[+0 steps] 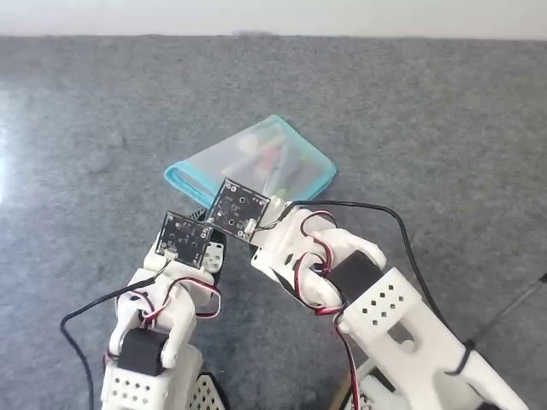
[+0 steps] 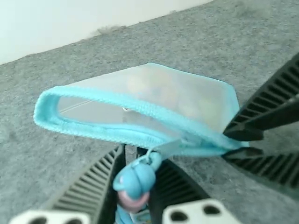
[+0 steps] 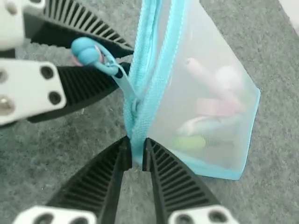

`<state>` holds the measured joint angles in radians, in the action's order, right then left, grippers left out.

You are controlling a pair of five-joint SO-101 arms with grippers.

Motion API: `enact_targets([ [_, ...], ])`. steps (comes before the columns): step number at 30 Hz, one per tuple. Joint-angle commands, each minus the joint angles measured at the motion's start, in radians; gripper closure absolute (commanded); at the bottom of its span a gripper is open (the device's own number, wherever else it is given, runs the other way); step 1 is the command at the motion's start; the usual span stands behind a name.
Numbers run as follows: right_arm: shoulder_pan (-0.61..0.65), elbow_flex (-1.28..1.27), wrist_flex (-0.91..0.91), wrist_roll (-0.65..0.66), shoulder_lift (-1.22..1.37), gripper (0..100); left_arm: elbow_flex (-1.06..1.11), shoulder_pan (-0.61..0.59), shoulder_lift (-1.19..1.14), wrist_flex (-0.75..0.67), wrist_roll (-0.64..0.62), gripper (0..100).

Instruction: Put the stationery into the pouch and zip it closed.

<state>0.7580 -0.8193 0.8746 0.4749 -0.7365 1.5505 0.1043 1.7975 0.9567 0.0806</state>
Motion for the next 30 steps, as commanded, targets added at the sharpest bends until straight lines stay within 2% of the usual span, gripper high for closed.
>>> enact_targets([
  [1,-0.068,-0.014,0.022,0.020,-0.005,99.2,-0.051,-0.032,0.002,-0.026,0.005,99],
  [8,-0.093,-0.048,0.022,0.040,-0.007,99.2,-0.051,-0.034,0.002,-0.026,0.005,99],
  [11,-0.087,-0.040,0.019,-0.025,-0.018,99.1,-0.050,-0.025,-0.002,-0.023,0.005,99],
  [13,-0.031,-0.040,0.021,-0.068,-0.053,98.2,-0.050,-0.025,-0.002,-0.023,0.005,99],
  [17,0.110,-0.066,0.001,-0.121,-0.153,83.7,-0.050,-0.025,-0.002,-0.021,0.005,99],
  [20,0.150,-0.068,-0.001,-0.129,-0.189,74.7,-0.050,-0.025,-0.003,-0.020,0.005,99],
  [30,0.148,-0.057,-0.096,-0.101,-0.116,74.2,-0.056,0.025,-0.002,0.017,0.005,99],
])
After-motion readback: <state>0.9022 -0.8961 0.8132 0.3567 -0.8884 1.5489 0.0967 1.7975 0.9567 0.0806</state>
